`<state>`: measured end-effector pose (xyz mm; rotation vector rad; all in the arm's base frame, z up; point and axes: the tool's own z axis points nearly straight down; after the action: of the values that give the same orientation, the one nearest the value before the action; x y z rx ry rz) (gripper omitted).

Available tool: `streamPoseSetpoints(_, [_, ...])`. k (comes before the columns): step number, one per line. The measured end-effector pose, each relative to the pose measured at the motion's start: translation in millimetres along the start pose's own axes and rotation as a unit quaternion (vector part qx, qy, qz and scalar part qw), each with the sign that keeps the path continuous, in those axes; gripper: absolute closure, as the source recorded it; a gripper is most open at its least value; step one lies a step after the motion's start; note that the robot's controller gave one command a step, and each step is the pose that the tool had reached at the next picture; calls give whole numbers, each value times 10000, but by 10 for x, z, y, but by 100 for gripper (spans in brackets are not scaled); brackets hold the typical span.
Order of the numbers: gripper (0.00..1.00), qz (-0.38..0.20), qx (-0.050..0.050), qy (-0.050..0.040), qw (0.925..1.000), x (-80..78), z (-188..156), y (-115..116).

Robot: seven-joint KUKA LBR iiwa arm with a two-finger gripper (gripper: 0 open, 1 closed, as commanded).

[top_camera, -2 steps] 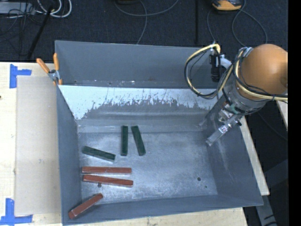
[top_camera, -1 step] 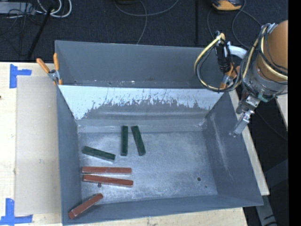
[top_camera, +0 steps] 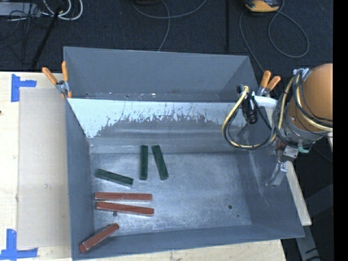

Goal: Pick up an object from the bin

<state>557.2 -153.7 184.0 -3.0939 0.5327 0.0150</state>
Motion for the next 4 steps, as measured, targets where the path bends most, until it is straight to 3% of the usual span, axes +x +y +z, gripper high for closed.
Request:
streamPoseSetpoints(1, [0,-1334,-1,-5,9911,-685,656,-748])
streamPoseSetpoints(2, [0,-741,16,17,9972,-287,1172,-1695])
streamPoseSetpoints(3, [0,-345,21,37,9994,-172,1019,-2386])
streamPoseSetpoints(4, [0,-231,24,30,9997,-527,676,-3203])
